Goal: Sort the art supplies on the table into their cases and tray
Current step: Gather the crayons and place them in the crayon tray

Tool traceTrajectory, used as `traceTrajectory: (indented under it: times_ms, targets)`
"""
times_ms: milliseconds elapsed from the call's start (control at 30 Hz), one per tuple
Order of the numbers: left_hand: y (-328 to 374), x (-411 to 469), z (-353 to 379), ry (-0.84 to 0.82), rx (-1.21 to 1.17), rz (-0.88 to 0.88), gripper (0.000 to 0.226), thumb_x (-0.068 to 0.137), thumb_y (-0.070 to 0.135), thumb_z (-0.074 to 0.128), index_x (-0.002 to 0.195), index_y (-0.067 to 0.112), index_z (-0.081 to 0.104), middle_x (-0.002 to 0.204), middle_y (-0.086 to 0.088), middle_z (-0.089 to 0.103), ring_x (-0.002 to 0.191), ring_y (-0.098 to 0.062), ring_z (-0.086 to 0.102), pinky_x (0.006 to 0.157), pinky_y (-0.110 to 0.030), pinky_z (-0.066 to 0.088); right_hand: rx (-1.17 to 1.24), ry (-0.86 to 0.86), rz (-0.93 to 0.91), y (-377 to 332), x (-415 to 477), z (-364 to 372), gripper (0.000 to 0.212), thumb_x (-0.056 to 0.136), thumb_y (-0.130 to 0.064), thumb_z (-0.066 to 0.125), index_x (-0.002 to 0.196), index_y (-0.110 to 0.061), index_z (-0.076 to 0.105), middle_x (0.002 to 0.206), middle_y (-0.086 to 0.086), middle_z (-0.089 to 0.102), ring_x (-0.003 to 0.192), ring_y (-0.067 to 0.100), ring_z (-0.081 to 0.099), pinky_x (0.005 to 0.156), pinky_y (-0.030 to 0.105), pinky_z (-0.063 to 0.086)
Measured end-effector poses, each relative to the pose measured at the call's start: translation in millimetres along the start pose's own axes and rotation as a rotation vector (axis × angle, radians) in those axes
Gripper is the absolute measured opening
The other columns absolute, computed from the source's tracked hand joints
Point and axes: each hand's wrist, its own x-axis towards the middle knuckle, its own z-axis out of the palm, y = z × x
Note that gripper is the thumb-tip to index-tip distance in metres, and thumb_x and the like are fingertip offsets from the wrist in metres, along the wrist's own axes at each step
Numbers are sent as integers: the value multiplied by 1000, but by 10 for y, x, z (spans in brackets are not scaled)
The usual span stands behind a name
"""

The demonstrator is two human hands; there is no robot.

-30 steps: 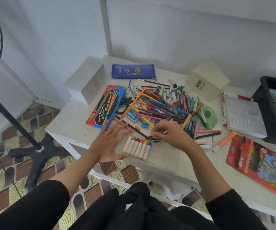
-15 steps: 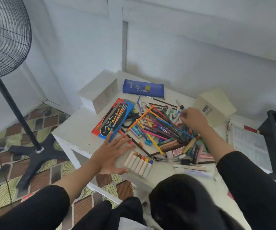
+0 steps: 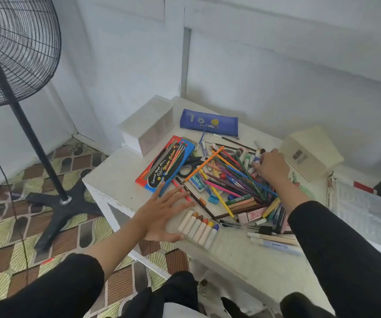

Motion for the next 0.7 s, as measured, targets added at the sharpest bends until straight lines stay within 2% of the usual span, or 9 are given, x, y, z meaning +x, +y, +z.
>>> traceTrajectory:
  times_ms: [167, 233, 367, 433, 533, 600, 667, 700]
  targets:
    - [6, 4, -7, 17, -13, 17, 85, 79, 85, 13, 147, 35, 21, 155, -5, 27, 147, -23, 5, 113, -58, -7, 326, 79, 29, 15, -77, -19, 26, 88, -32, 58, 108, -15, 64, 106, 10, 64, 106, 32, 54, 79, 36, 45]
    - [3, 4, -7, 20, -20, 26, 84, 79, 84, 14, 147, 34, 22, 155, -5, 28, 147, -24, 7, 113, -57, -6, 422, 120, 6, -7, -122, -57, 28, 90, -31, 58, 110, -13, 63, 102, 9, 66, 104, 30, 55, 78, 34, 45]
    - [-11, -8, 8, 36, -29, 39, 84, 80, 83, 17, 147, 33, 23, 154, -4, 29, 146, -22, 7, 113, -57, -5, 592, 160, -95, -114, -297, -195, 23, 94, -23, 55, 105, -4, 63, 94, 11, 65, 83, 20, 54, 71, 26, 36]
    - [-11, -10, 11, 39, -35, 46, 83, 81, 82, 18, 148, 32, 25, 154, -3, 29, 146, -21, 7, 113, -58, -4, 657, 173, -91, -142, -401, -238, 24, 96, -21, 51, 108, -4, 63, 95, 12, 63, 84, 21, 54, 73, 26, 36]
    - [-11, -14, 15, 34, -21, 53, 83, 82, 81, 18, 149, 31, 24, 155, -1, 27, 147, -21, 7, 113, -59, -4, 677, 139, -52, -149, -606, -282, 30, 98, -21, 46, 121, -10, 61, 99, 4, 53, 91, 17, 49, 81, 26, 34]
    - [-20, -15, 22, 35, -20, 57, 84, 82, 80, 17, 149, 30, 23, 155, 0, 26, 147, -20, 6, 113, -60, -3, 654, 61, -74, -153, -796, -298, 30, 98, -22, 47, 123, -13, 61, 101, 3, 49, 93, 15, 45, 82, 23, 29]
    - [-16, -12, 14, 42, -33, 62, 84, 82, 80, 16, 148, 29, 25, 155, 0, 28, 147, -20, 7, 112, -62, -2, 662, -4, -77, -158, -996, -295, 30, 96, -21, 52, 123, -13, 61, 104, 4, 51, 95, 15, 47, 80, 21, 29]
    - [-13, -10, 11, 48, -38, 66, 85, 82, 80, 16, 148, 27, 27, 154, 0, 29, 147, -20, 8, 112, -63, -1, 695, -23, -64, -167, -1095, -294, 28, 94, -21, 55, 121, -15, 63, 105, 5, 56, 94, 17, 50, 79, 22, 33]
